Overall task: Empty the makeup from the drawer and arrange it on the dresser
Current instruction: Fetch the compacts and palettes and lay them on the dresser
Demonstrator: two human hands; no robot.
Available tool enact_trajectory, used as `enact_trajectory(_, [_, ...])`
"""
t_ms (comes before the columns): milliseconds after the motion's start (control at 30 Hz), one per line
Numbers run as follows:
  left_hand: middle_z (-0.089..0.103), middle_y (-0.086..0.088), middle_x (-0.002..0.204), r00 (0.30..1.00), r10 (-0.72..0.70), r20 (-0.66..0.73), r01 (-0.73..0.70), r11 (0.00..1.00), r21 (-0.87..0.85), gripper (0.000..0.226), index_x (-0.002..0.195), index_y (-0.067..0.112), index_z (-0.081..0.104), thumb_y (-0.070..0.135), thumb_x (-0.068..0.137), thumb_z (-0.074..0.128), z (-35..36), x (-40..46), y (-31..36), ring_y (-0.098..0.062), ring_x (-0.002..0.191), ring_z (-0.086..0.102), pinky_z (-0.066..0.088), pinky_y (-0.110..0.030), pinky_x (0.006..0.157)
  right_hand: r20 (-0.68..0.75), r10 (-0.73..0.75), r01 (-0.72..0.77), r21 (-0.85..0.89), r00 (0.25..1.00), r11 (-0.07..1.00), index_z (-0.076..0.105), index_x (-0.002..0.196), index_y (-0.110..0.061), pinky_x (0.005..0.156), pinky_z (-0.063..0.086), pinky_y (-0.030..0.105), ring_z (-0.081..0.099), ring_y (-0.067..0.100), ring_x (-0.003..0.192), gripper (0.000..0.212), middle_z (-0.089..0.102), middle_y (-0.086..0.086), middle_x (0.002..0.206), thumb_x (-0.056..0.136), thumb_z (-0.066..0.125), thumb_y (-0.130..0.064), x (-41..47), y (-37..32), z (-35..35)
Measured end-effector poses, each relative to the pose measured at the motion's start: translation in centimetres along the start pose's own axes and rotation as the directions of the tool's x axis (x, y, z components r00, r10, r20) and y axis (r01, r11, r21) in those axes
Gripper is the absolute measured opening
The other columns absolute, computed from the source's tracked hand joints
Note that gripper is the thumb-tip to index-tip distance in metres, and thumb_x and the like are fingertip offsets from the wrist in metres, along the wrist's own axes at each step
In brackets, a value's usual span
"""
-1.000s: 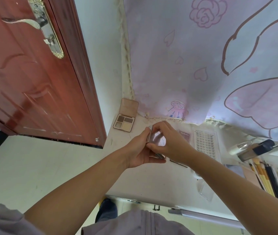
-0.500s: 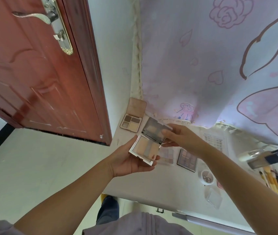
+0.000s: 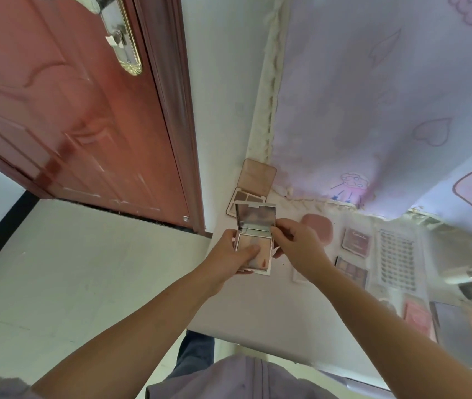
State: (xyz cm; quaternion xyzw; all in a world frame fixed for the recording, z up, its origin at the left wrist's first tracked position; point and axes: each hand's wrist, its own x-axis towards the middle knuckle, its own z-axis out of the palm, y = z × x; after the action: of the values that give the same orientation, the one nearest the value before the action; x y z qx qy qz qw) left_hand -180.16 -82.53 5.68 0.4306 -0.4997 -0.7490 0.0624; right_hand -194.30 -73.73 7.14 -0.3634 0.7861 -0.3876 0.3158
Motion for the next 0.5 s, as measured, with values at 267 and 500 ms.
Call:
enact_trajectory(267, [0.061, -0.002, 0.113, 0.998, -0.055, 0.009, 0.053, 0.991, 0.121, 0.032, 0.119, 0.02, 0.048, 0.027, 0.09, 0.06, -3.0, 1.8, -0.7, -0.019, 0.101, 0.062, 0.055, -0.033, 0.084, 0.009, 0.046, -0.044, -0.188, 0.999, 0.981, 0.065, 0.095, -0.021, 0.058, 0.04, 0.006, 0.055, 0.002, 0.067, 0.01, 0.055, -0.01, 0.085, 0.093, 0.055, -0.023, 2.1, 1.2, 2.7])
enact_trajectory(500, [0.05, -0.002, 0.095, 0.985, 0.162, -0.057, -0.095, 0.791, 0.604, 0.022, 0.106, 0.017, 0.06, 0.02, 0.096, 0.041, -4.9, 4.3, -2.2, -0.013, 0.08, 0.053, 0.036, -0.006, 0.06, -0.057, 0.156, -0.165, -0.267, 0.986, 0.95, 0.06, 0.082, -0.009, 0.053, 0.04, 0.005, 0.06, 0.019, 0.063, 0.015, 0.058, 0.008, 0.089, 0.094, 0.053, -0.015, 4.2, 2.8, 6.0])
